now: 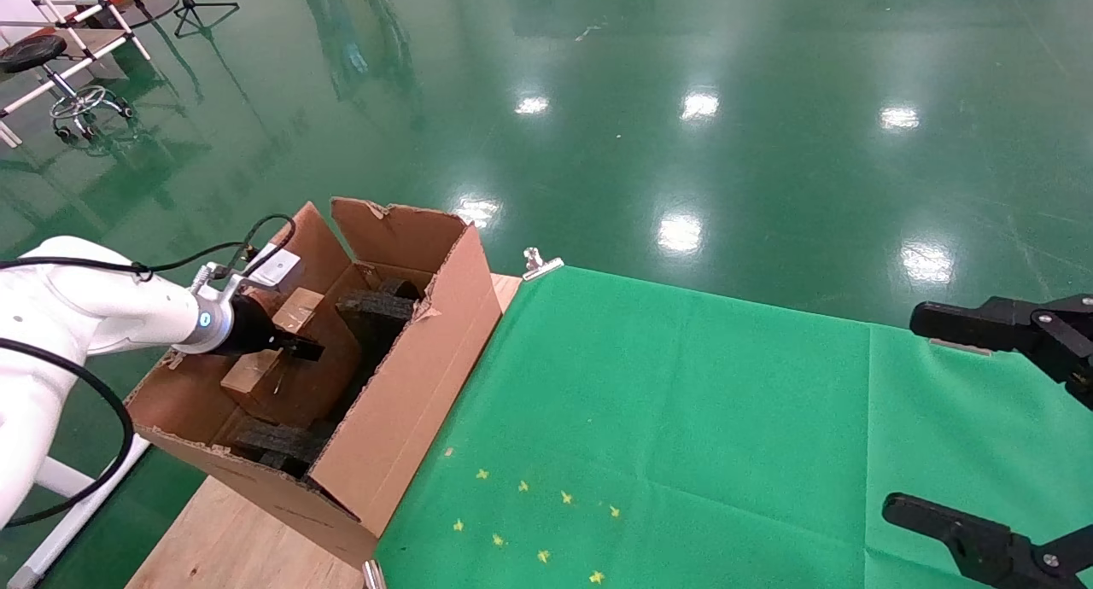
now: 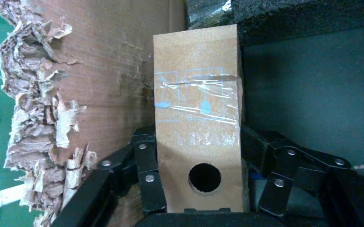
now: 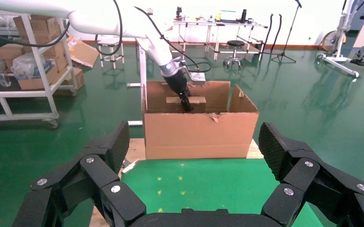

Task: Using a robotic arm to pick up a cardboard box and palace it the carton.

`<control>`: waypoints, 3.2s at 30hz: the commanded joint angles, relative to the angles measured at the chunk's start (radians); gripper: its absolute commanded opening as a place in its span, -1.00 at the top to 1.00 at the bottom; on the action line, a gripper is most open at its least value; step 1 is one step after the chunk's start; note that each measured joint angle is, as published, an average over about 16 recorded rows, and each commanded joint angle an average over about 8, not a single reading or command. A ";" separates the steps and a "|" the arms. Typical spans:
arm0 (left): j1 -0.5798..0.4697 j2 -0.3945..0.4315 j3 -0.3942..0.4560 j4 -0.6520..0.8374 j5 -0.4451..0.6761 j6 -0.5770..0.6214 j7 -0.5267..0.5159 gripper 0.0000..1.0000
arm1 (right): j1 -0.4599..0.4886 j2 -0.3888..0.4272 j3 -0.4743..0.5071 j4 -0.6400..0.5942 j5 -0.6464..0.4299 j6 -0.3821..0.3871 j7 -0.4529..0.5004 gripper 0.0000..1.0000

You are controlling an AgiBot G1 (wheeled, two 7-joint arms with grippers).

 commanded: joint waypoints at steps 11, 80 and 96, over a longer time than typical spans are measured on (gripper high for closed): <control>-0.002 -0.001 0.001 0.001 0.003 0.006 0.002 -1.00 | 0.000 0.000 0.000 0.000 0.000 0.000 0.000 -1.00; 0.289 -0.269 -0.401 -0.891 -0.800 0.633 0.269 -1.00 | 0.000 0.000 0.000 -0.001 0.000 0.000 0.000 -1.00; 0.477 -0.305 -0.520 -1.169 -1.061 0.761 0.353 -1.00 | 0.000 0.000 0.000 -0.001 0.000 0.000 0.000 -1.00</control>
